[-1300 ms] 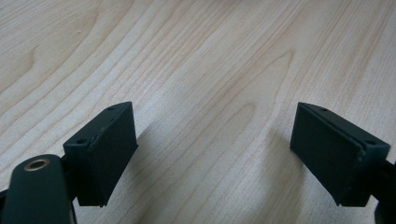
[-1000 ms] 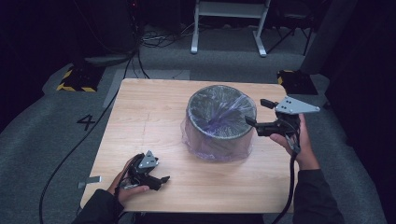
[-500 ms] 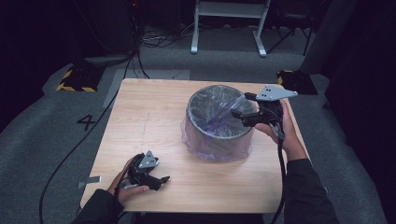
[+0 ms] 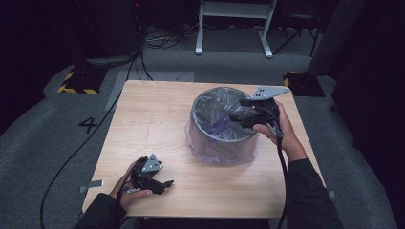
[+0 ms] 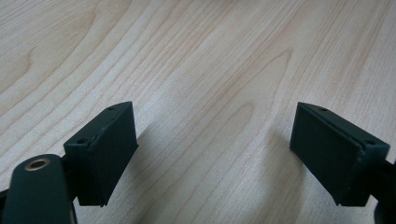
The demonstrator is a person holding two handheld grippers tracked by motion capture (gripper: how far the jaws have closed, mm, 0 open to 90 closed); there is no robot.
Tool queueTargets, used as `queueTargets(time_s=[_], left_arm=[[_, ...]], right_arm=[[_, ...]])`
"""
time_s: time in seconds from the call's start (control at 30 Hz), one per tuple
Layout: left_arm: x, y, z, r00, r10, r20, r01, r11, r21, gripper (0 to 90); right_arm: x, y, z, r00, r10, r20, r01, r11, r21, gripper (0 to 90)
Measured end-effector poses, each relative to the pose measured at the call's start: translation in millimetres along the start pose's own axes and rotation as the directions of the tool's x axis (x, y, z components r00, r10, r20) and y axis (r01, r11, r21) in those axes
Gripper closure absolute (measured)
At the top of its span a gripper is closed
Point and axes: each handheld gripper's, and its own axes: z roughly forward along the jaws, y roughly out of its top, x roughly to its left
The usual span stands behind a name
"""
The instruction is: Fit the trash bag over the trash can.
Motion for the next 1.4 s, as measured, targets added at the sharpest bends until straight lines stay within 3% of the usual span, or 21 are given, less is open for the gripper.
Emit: queueTargets(time_s=[0.1, 0.17, 0.3, 0.6, 0.73, 0.93, 1.17, 1.33, 1.4], left_arm=[[0.0, 0.0, 0.0, 1.0, 0.001, 0.0, -0.001, 1.0, 0.0, 14.3], [0.0, 0.0, 0.0, 1.0, 0.001, 0.0, -0.001, 1.0, 0.0, 14.3], [0.0, 0.0, 0.0, 1.0, 0.001, 0.001, -0.001, 1.0, 0.0, 14.4], [-0.2, -0.1, -0.2, 1.0, 0.003, -0.001, -0.003, 1.0, 0.0, 14.7], [-0.2, -0.1, -0.2, 1.0, 0.003, -0.001, -0.003, 1.0, 0.0, 14.7], [-0.1, -0.1, -0.2, 1.0, 0.003, 0.0, -0.003, 1.0, 0.0, 14.8], [-0.1, -0.1, -0.2, 1.0, 0.003, 0.0, -0.003, 1.0, 0.0, 14.8], [-0.2, -0.1, -0.2, 1.0, 0.004, 0.001, -0.004, 1.0, 0.0, 14.8], [-0.1, -0.1, -0.3, 1.0, 0.006, -0.001, -0.006, 1.0, 0.0, 14.8]], right_arm=[[1.1, 1.6, 4.2, 1.0, -0.004, -0.007, 0.004, 0.9998, 0.021, 27.8], [2.9, 3.3, 9.0, 0.9998, -0.021, -0.007, 0.021, 0.9977, 0.065, 27.2], [4.1, 4.4, 16.9, 0.9994, -0.034, 0.004, 0.033, 0.9912, 0.128, 28.4], [2.0, 3.3, 26.2, 0.9992, -0.029, -0.028, 0.035, 0.9736, 0.226, 31.1], [3.4, 1.7, 30.7, 0.9979, -0.043, -0.048, 0.055, 0.959, 0.278, 31.2], [3.6, 3.3, 33.1, 0.9968, -0.055, -0.059, 0.071, 0.9457, 0.317, 30.8], [2.1, 5.4, 38.8, 0.9974, -0.03, -0.065, 0.053, 0.9194, 0.39, 26.9], [2.4, 7.3, 42.8, 0.997, -0.041, -0.065, 0.065, 0.8989, 0.433, 25.6], [2.3, 7.4, 42.7, 0.9974, -0.036, -0.062, 0.059, 0.9029, 0.426, 26.2]])
